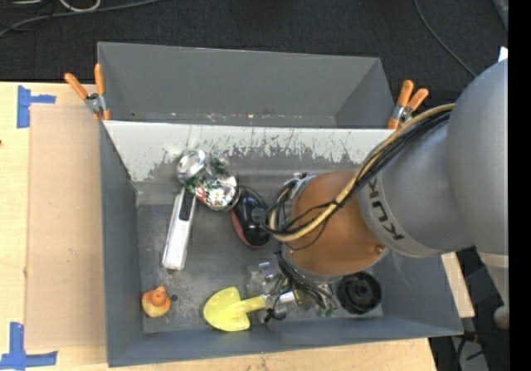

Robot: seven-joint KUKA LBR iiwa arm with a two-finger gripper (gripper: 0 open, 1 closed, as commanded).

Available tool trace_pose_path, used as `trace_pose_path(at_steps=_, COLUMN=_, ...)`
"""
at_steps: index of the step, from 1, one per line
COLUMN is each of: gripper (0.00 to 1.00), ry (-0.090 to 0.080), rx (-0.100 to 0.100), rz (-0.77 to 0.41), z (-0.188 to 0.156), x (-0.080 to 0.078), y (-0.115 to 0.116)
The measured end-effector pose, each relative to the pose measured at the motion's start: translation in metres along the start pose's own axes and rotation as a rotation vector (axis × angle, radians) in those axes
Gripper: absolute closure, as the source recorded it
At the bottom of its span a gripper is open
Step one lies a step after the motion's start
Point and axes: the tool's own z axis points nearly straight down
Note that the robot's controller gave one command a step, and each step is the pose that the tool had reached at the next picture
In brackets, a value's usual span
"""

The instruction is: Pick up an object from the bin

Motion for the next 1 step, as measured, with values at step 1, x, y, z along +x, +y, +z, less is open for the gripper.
trace_pose_path(at_steps=1, gripper=1.0, ry=0.002, rx=0.0, rz=0.004, z=-0.0448, x=0.0003, y=0.0009)
